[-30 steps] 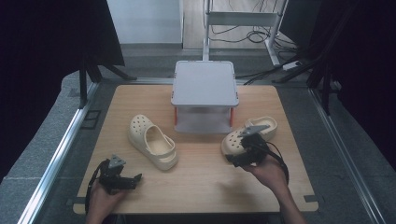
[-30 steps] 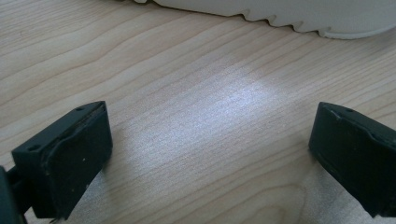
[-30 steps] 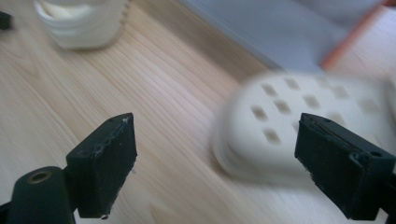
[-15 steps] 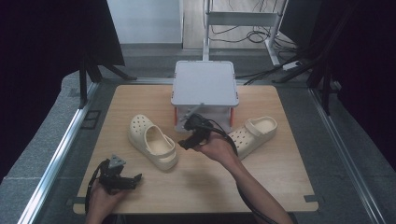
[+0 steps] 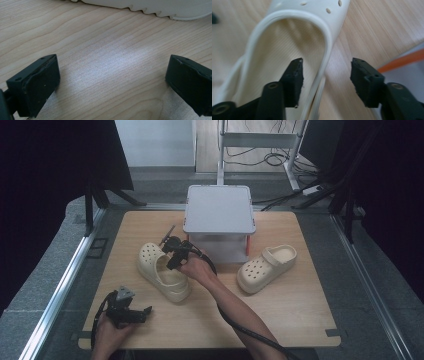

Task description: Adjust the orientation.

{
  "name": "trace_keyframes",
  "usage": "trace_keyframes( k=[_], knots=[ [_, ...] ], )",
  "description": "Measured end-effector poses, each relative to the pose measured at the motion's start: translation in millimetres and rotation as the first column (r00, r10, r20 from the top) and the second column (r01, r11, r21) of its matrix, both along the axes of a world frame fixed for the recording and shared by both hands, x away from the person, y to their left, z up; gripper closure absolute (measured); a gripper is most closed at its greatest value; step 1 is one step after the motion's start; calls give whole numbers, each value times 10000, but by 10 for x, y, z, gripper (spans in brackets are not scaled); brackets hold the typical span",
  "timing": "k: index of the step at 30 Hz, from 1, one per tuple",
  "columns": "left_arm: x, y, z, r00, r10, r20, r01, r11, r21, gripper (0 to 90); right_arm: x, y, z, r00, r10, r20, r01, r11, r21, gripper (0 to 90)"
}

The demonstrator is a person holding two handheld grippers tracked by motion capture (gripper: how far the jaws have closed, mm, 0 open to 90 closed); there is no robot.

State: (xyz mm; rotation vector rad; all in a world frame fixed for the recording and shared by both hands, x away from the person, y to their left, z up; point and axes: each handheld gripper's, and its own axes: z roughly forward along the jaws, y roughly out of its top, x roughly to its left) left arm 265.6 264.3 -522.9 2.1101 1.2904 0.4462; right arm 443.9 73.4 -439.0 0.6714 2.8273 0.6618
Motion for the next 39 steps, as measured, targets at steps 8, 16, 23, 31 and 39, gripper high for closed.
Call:
trace_keyframes(
  k=[8,16,23,31,39],
  knots=[
    [0,-1,0,10000,-38,0,38,10000,4,0,53,112,-69,9994,-347,-93,345,9992,-203,844],
    [1,0,0,10000,-61,12,61,10000,7,0,-26,92,91,9992,-387,103,390,9989,-243,852],
    [0,-1,1,10000,-51,9,51,10000,14,0,-175,-25,387,9992,-372,109,371,9992,132,851],
    [-2,0,0,10000,-60,2,60,10000,-16,0,-449,-300,613,9998,-120,-133,126,9985,530,851],
    [-24,18,2,9996,-276,21,276,9996,3,0,-795,-684,634,9982,65,-600,-7,9953,966,852]
  ],
)
